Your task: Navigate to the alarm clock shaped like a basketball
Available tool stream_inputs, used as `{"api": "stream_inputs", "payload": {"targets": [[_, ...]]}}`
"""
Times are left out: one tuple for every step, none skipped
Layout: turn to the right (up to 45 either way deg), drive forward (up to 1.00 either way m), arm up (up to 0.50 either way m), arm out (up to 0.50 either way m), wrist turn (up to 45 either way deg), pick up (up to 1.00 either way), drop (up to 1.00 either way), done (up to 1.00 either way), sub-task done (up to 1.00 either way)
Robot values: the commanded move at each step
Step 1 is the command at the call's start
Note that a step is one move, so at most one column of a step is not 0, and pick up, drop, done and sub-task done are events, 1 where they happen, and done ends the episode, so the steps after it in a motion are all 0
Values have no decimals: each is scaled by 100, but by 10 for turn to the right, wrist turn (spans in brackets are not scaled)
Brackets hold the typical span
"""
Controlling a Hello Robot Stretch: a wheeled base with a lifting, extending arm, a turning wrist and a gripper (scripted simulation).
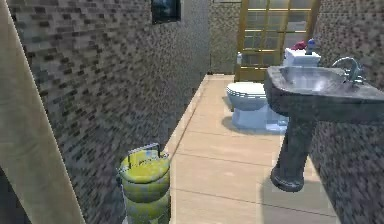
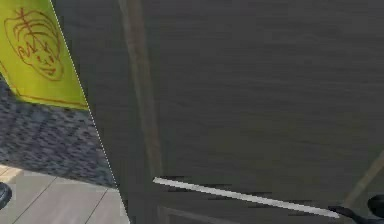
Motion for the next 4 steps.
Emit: {"api": "stream_inputs", "payload": {"targets": [[0,100,0,0,0,0,0,0,0],[0,100,0,0,0,0,0,0,0],[60,0,0,0,0,0,0,0,0],[0,60,0,0,0,0,0,0,0]]}}
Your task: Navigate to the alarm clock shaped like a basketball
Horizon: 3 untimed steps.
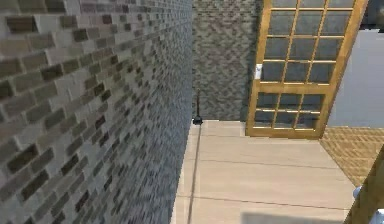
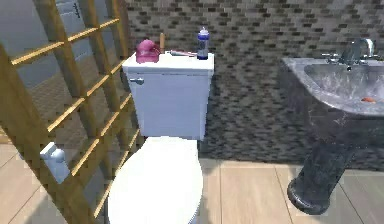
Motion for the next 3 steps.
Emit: {"api": "stream_inputs", "payload": {"targets": [[30,0,0,0,0,0,0,0,0],[0,45,0,0,0,0,0,0,0],[360,0,0,0,0,0,0,0,0]]}}
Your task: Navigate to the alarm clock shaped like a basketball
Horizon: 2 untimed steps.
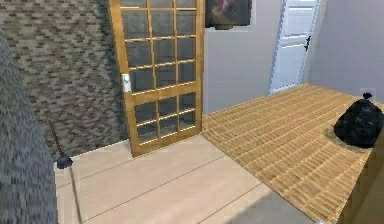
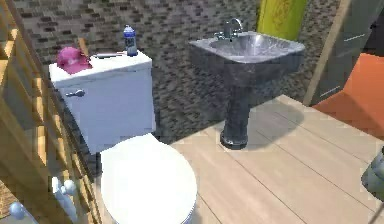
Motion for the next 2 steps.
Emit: {"api": "stream_inputs", "payload": {"targets": [[0,55,0,0,0,0,0,0,0],[450,0,0,0,0,0,0,0,0]]}}
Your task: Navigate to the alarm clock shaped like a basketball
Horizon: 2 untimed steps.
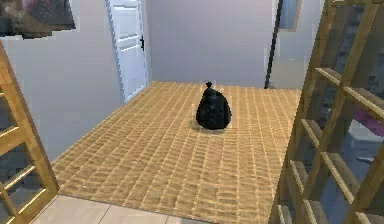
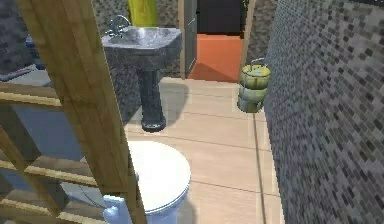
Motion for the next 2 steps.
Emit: {"api": "stream_inputs", "payload": {"targets": [[60,0,0,0,0,0,0,0,0],[0,100,0,0,0,0,0,0,0]]}}
